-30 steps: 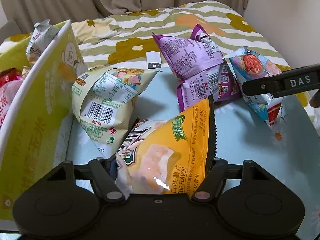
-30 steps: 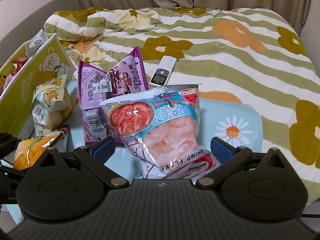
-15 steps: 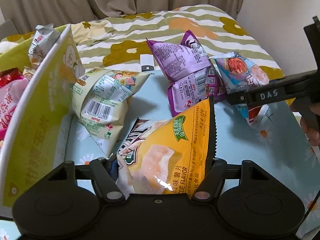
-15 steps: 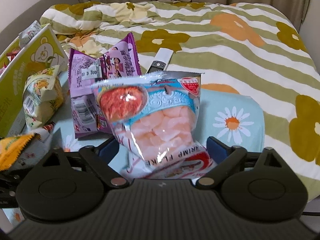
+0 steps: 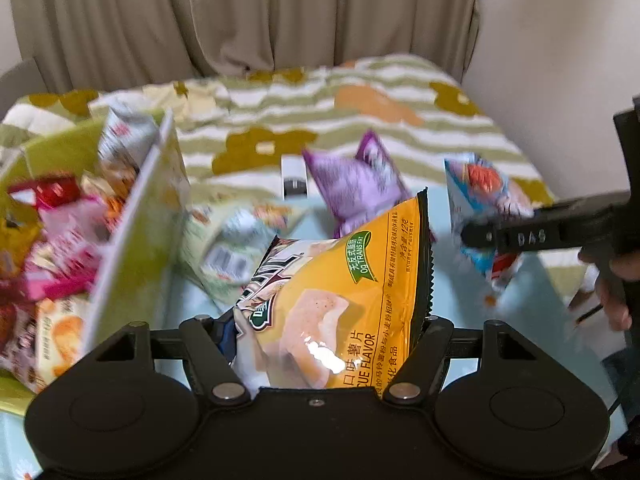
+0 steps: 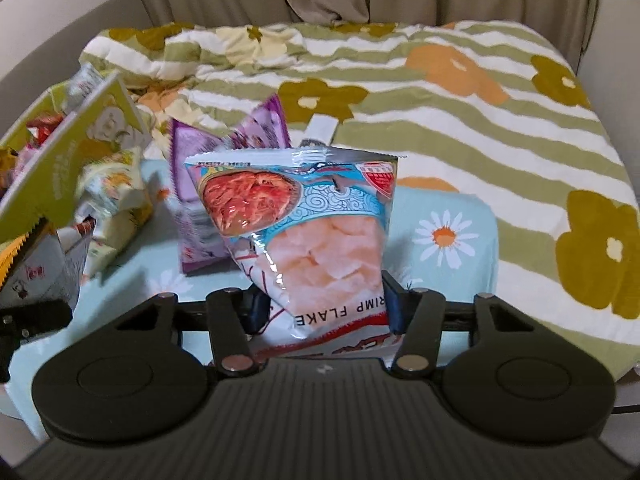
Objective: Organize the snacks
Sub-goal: 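Drop the yellow chip bag into the box with left tool while right drops Shrimp Flake bag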
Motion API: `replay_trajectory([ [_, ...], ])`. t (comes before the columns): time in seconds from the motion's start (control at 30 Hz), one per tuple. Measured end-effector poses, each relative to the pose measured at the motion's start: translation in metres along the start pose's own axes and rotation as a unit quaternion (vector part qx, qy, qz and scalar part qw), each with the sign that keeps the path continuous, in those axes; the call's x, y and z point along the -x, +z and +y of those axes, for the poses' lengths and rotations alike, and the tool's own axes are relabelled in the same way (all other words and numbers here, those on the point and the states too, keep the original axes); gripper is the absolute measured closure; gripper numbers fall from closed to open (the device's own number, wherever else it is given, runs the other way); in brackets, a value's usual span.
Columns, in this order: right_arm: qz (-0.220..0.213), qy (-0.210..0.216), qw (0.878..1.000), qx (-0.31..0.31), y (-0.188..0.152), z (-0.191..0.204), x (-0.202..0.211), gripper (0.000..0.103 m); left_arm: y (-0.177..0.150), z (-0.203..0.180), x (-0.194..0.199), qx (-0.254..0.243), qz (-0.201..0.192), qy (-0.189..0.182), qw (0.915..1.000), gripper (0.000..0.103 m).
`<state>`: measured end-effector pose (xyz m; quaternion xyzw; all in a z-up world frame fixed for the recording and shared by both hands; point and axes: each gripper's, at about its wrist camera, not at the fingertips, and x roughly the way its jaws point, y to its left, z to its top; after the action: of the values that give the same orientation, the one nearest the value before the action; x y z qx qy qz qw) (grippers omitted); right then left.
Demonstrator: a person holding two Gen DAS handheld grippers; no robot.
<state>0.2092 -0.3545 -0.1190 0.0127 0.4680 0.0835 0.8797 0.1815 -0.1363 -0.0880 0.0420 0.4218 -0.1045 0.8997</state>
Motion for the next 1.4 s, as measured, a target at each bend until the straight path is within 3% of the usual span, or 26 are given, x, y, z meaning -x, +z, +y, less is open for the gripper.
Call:
replay_trajectory([
  [0.3, -0.05, 0.019, 0.999, -0.006, 0.022, 0.066, 0.058, 0.035, 0.024, 0.049, 0.082, -0.007, -0.103, 0.034, 0.9941, 0.03],
  [0.47, -0.075, 0.026, 0.997, -0.011, 0.037, 0.125, 0.079, 0.035, 0.026, 0.1, 0.107, 0.002, -0.132, 0.056, 0.9897, 0.03],
  [0.67, -0.086, 0.041, 0.995, -0.016, 0.06, 0.198, 0.082, 0.035, 0.023, 0.162, 0.117, 0.017, -0.134, 0.079, 0.9877, 0.03],
  [0.93, -0.087, 0.029, 0.995, -0.04, 0.082, 0.262, 0.071, 0.035, 0.022, 0.206, 0.098, 0.006, -0.112, 0.045, 0.9927, 0.028],
  [1.07, -0.086, 0.012, 0.995, -0.05, 0.083, 0.28, 0.063, 0.035, 0.017, 0.213, 0.083, 0.005, -0.102, 0.018, 0.9946, 0.002],
  [1.4, -0.081, -0.014, 0.996, -0.032, 0.083, 0.311, 0.046, 0.035, 0.005, 0.238, 0.092, -0.014, -0.11, -0.003, 0.9938, 0.0],
])
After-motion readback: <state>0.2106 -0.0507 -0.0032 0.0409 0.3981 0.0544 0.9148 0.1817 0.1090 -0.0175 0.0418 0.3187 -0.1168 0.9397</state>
